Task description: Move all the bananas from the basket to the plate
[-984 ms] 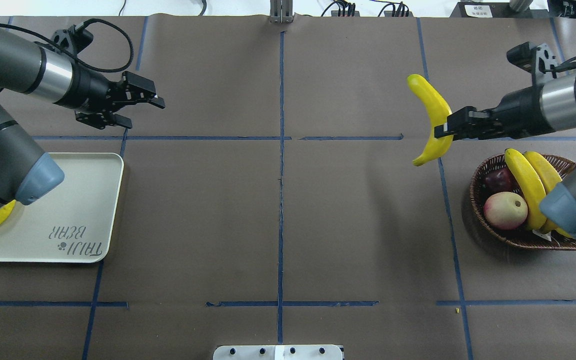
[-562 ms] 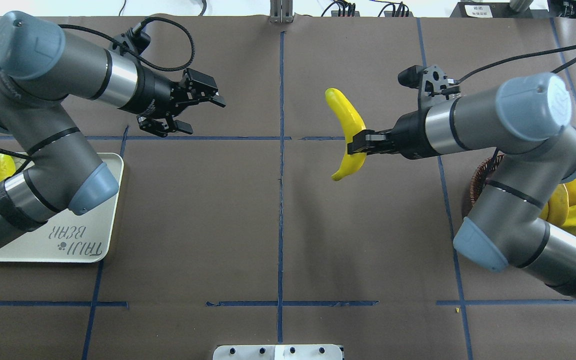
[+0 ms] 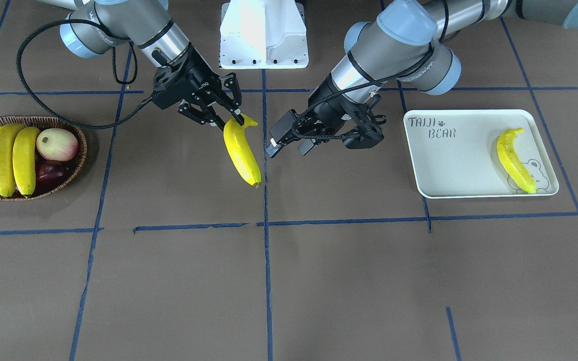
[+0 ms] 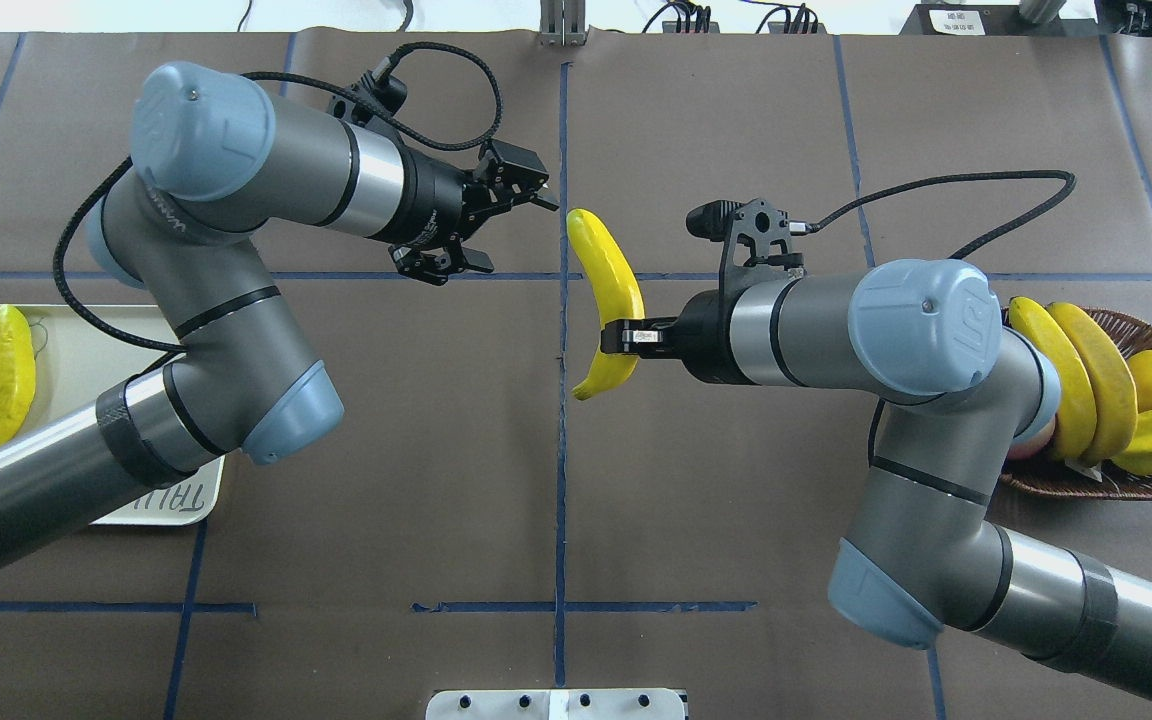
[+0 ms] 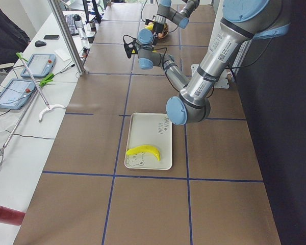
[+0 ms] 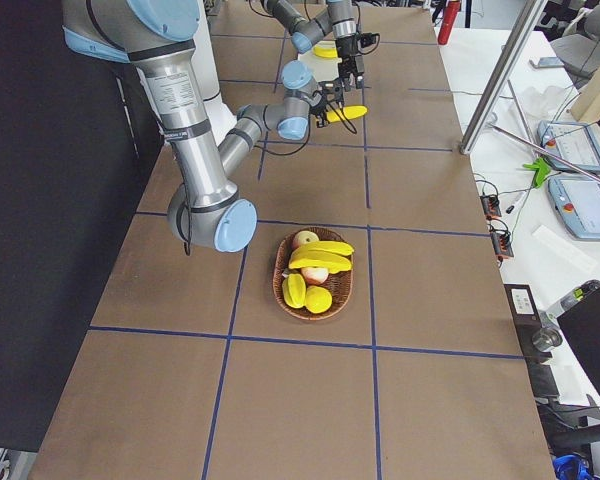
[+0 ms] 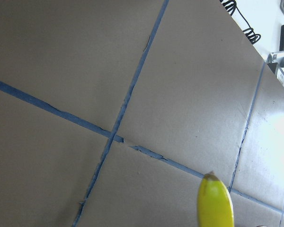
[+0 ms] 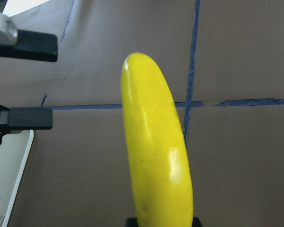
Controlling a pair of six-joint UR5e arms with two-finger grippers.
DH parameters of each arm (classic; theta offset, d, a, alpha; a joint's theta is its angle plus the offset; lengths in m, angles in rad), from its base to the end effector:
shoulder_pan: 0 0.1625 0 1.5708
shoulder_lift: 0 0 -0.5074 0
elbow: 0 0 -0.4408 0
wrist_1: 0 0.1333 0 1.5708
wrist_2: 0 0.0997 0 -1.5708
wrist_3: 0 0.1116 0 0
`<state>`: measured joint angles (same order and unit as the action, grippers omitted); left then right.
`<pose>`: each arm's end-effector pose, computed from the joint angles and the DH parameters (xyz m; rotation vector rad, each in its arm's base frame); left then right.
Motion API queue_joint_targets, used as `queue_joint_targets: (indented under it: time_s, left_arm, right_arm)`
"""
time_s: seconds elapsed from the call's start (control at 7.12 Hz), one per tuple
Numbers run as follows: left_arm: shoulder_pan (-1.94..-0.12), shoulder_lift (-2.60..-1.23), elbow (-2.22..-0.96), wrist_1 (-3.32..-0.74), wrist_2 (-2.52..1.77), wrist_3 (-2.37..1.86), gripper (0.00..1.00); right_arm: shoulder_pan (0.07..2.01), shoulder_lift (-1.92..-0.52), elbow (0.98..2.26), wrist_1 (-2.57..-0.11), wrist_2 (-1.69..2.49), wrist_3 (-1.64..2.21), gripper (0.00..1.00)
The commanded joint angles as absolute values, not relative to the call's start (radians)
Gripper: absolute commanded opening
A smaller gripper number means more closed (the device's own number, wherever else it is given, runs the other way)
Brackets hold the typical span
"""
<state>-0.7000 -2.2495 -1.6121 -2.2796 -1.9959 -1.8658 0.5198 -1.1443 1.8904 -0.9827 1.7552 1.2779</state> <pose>0.5286 -0.5594 0.1825 -0.0605 1.4604 -0.5115 -0.5199 -0.4276 0.2540 0.3821 -1.2829 0.0690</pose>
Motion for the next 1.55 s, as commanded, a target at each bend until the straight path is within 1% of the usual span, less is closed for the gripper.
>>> queue_joint_targets:
  time_s: [0.0, 0.14, 0.56, 0.7, 0.84, 0.98, 1.12, 1.26, 1.41]
  left_arm:
    - [-0.660, -2.292, -1.594, -2.284, -1.946, -1.905, 0.99]
    - [-0.623, -2.307, -1.580, -2.283, -1.906, -1.905, 0.99]
    - [-0.597, -2.319, -1.565, -2.284, -1.898, -1.904, 0.99]
    - [-0.597, -2.321, -1.562, -2.284, -1.898, -1.902, 0.83]
    - [-0.597, -2.322, -1.562, -2.284, -1.898, -1.899, 0.12]
    - [-0.597, -2.322, -1.562, -2.284, -1.899, -1.895, 0.00]
    - [-0.597, -2.322, -1.562, -2.284, -1.899, -1.896, 0.00]
    - [-0.600, -2.321, -1.562, -2.284, -1.899, -1.896, 0.00]
    - [-0.607, -2.319, -1.565, -2.284, -1.899, -1.894, 0.00]
  right_arm:
    - [0.509, -1.137, 1.899, -0.983, 1.741, 1.279, 0.02]
    - [0.508, -1.137, 1.911, -0.983, 1.741, 1.279, 0.02]
    - [0.508, -1.137, 1.914, -0.983, 1.741, 1.279, 0.02]
    - [0.508, -1.137, 1.914, -0.983, 1.741, 1.279, 0.02]
    - [0.508, -1.137, 1.916, -0.983, 1.741, 1.279, 0.02]
    - [0.508, -1.140, 1.922, -0.983, 1.741, 1.279, 0.03]
    - [0.506, -1.138, 1.922, -0.985, 1.743, 1.279, 0.47]
    - [0.503, -1.141, 1.922, -0.985, 1.740, 1.279, 0.99]
    - [0.503, -1.141, 1.924, -0.985, 1.724, 1.279, 1.00]
